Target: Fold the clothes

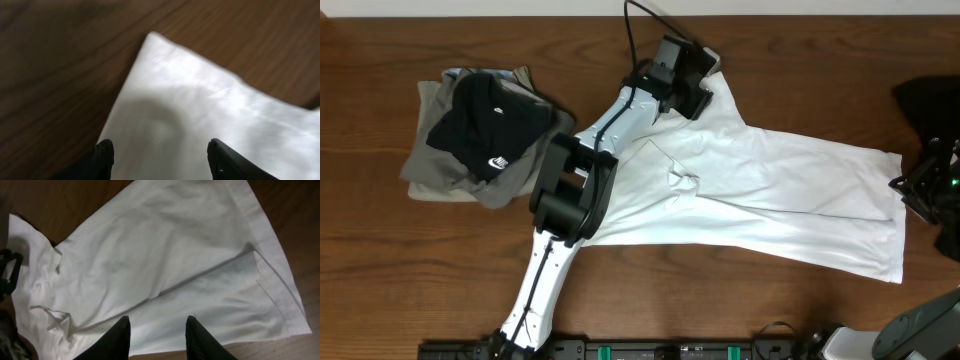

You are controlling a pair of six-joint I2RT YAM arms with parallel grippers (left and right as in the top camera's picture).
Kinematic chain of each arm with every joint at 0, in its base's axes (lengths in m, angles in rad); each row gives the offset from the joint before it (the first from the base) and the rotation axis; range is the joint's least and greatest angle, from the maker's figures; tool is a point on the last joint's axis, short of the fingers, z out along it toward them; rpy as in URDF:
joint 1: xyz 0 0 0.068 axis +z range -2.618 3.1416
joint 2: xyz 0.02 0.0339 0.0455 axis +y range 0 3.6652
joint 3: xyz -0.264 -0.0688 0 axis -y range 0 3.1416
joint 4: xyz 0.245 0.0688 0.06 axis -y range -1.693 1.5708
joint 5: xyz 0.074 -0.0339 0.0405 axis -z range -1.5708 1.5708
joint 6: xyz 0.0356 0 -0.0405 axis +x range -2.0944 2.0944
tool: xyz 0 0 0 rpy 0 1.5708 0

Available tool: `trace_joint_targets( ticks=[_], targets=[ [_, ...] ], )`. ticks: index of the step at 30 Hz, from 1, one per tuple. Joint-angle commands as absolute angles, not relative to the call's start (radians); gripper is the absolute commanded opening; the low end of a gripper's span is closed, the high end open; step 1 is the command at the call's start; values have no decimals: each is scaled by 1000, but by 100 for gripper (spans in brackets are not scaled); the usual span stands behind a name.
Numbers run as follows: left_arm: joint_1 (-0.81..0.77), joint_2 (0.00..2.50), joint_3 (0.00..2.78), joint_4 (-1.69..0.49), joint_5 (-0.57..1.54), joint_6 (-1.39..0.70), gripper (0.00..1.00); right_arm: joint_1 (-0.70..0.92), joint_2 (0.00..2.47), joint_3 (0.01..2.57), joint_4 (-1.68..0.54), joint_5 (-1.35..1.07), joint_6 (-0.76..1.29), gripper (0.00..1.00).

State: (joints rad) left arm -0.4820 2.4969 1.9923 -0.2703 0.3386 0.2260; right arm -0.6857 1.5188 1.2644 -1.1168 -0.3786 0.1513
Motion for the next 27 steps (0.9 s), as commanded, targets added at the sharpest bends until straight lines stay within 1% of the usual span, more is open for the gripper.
trace_joint_targets(
  ticks=[1,6,8,9,12,15,22,27],
  targets=[
    [-470,2519,2016,-250,297,290,61,-680,1511,1279,-1134,-392,139,34],
    [-456,2543,2016,-237,299,310,60,-680,1511,1279,-1185,-389,126,33],
    [-456,2551,2015,-246,303,310,55,-680,1511,1279,-1205,-383,107,33],
    [-456,2553,2015,-252,311,308,51,-680,1511,1279,-1213,-371,107,32],
    [-456,2554,2015,-276,360,309,32,-680,1511,1279,-1226,-355,107,33],
    [-456,2553,2016,-313,374,306,6,-680,1511,1279,-1227,-356,107,32],
    [-445,2459,2016,-384,369,318,6,-680,1511,1279,-1225,-355,107,33],
    [-421,2344,2016,-419,288,320,6,-680,1511,1279,-1222,-355,106,32]
  ],
)
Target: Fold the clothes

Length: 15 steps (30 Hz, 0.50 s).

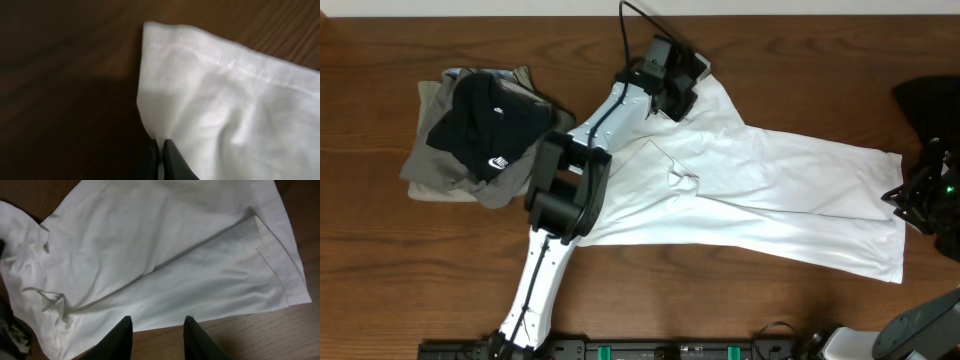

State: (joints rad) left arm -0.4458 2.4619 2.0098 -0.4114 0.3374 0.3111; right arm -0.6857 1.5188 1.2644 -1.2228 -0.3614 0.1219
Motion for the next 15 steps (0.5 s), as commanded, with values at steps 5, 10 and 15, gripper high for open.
trace_joint_targets(
  ticks=[5,10,15],
  targets=[
    [-397,2272,2016,-499,276,322,6,-680,1511,1279,-1222,-356,107,33],
    [-393,2243,2016,-660,275,322,6,-680,1511,1279,-1215,-356,107,33],
    [-393,2200,2016,-850,275,321,6,-680,1511,1279,-1190,-356,107,33]
  ],
)
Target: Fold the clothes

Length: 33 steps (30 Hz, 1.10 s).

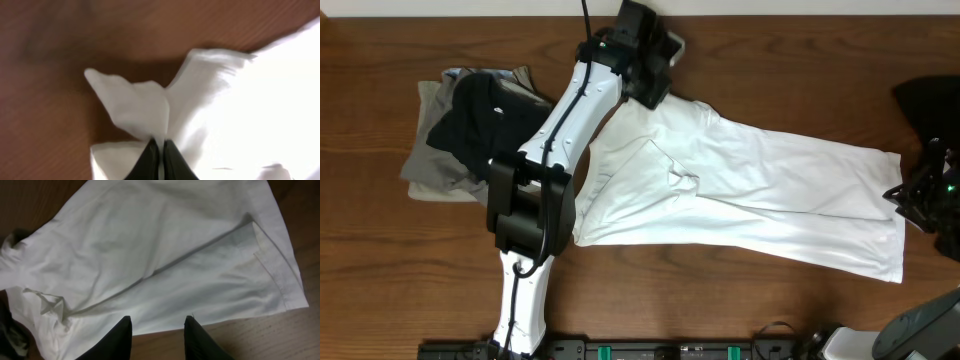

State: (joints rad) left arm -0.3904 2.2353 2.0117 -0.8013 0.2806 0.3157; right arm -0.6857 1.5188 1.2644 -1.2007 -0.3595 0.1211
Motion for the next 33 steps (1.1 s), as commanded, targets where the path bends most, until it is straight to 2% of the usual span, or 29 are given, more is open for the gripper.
trace_joint_targets(
  ticks=[1,9,16,25,33],
  targets=[
    [-393,2191,2016,-883,275,321,6,-680,1511,1279,-1185,-356,107,34],
    [-401,2150,2016,-1190,276,320,6,-680,1511,1279,-1151,-374,108,35],
    [-406,2151,1992,-1361,276,290,6,-680,1511,1279,-1131,-374,108,36],
    [-406,2151,1918,-1363,276,283,6,-679,1533,1252,-945,-374,119,41],
    [-406,2151,1917,-1294,276,283,6,-635,1721,1252,-677,-378,134,41]
  ],
)
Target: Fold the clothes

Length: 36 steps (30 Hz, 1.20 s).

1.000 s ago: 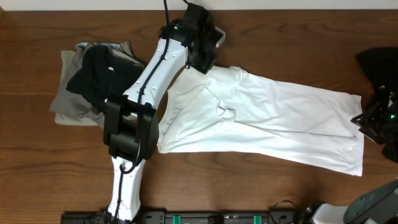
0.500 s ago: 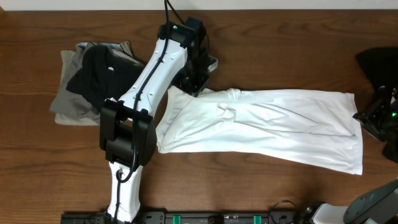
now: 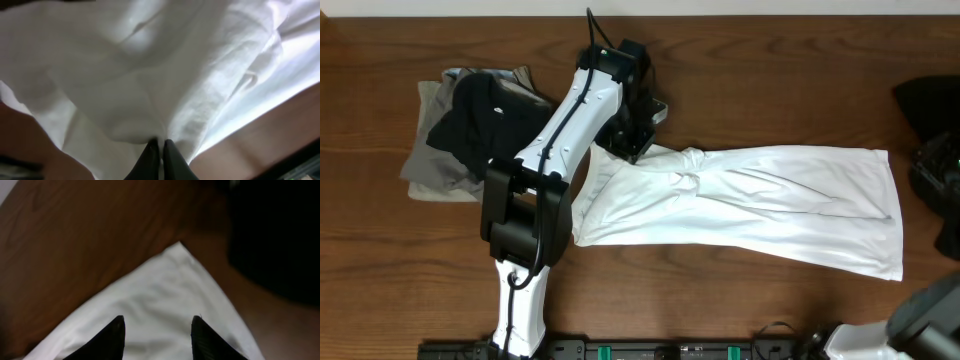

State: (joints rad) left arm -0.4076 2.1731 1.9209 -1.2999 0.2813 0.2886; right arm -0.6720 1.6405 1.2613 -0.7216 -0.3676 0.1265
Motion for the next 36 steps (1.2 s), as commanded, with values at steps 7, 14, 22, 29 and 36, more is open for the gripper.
trace_joint_targets(
  ticks=[7,14,22,29,36],
  targets=[
    [-406,2151,1917,-1281,276,283,6,-587,1901,1252,-457,-376,134,42],
    [-406,2151,1917,-1281,276,274,6,-582,2010,1252,-353,-342,132,43],
    [-406,2151,1917,-1282,276,271,6,-582,2087,1252,-358,-303,122,46],
    [-406,2151,1917,-1279,276,272,6,-584,2087,1253,-398,-416,103,21],
    [-406,2151,1917,-1279,276,272,6,-619,2008,1256,-437,-420,123,5]
  ],
)
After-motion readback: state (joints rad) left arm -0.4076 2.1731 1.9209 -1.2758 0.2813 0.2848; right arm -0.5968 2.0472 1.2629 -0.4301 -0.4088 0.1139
